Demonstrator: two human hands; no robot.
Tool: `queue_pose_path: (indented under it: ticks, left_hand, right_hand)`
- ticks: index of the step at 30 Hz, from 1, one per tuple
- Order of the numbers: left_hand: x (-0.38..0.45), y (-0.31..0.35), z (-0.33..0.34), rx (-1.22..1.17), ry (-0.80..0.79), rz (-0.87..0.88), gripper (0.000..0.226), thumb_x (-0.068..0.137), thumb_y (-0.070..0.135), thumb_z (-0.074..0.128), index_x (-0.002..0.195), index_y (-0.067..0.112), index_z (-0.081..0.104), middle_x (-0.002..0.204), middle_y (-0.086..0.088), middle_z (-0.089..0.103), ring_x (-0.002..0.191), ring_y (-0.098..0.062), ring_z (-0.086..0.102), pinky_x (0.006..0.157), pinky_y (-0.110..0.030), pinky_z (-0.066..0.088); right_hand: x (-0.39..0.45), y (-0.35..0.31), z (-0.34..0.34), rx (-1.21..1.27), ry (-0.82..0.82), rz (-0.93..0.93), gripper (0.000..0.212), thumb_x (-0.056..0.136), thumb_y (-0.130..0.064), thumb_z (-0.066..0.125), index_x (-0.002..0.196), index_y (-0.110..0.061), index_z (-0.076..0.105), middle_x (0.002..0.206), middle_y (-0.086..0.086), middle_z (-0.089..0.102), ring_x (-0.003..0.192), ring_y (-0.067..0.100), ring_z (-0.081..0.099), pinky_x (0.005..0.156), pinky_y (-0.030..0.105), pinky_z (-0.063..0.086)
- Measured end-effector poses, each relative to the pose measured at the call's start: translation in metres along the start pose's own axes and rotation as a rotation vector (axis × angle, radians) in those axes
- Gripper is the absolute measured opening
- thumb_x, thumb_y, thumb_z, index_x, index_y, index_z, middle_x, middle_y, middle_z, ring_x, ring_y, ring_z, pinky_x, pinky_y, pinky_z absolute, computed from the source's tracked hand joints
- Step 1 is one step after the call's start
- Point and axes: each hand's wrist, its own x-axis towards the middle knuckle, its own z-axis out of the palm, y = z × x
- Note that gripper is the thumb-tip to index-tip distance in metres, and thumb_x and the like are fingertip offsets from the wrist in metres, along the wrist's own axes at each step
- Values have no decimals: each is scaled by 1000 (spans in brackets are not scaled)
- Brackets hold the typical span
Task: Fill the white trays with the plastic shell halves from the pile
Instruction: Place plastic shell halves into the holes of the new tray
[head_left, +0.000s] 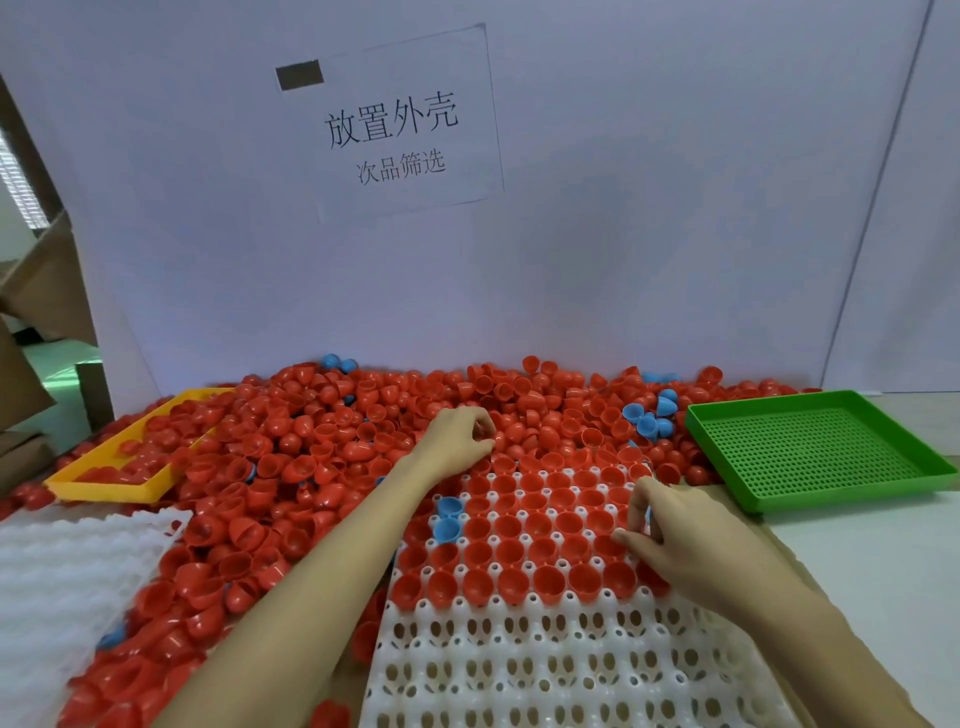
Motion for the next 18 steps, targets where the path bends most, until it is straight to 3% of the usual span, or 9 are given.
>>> queue_pose_path:
  ticks: [7, 12, 15, 18]
  left_hand:
    - [8, 7, 7, 108, -46, 5, 33, 98, 19, 68, 130, 14, 67, 126, -6, 70, 116, -23, 65, 100, -38, 53]
    - [18, 10, 8, 152, -101, -85, 30, 98, 24, 68, 126, 15, 65, 128, -5, 69, 120, -25, 63, 106, -45, 49]
    - [18, 9, 8, 128, 8, -100, 30, 91, 26, 76, 117, 19, 64, 117, 0, 70, 111, -21, 65, 101, -43, 51]
    - [12, 13, 4, -6, 207, -51, 27, 92, 20, 72, 118, 19, 64, 117, 0, 65, 110, -20, 62, 97, -40, 51]
  right_hand:
    - [-1, 1, 0, 20, 7, -10, 23, 97, -50, 66, 93, -32, 53, 80, -12, 62, 75, 1, 55, 70, 23, 51]
    - [0, 3, 3, 16, -3, -14, 21, 100, -50, 63, 95, -30, 58, 80, -11, 63, 76, 2, 56, 70, 24, 52]
    - [1, 5, 3, 33, -7, -12, 21, 100, -49, 63, 92, -31, 57, 79, -11, 64, 75, 1, 57, 67, 21, 50]
    - [0, 5, 1, 28, -4, -16, 21, 100, -51, 61, 91, -32, 57, 79, -12, 64, 75, 0, 57, 66, 21, 50]
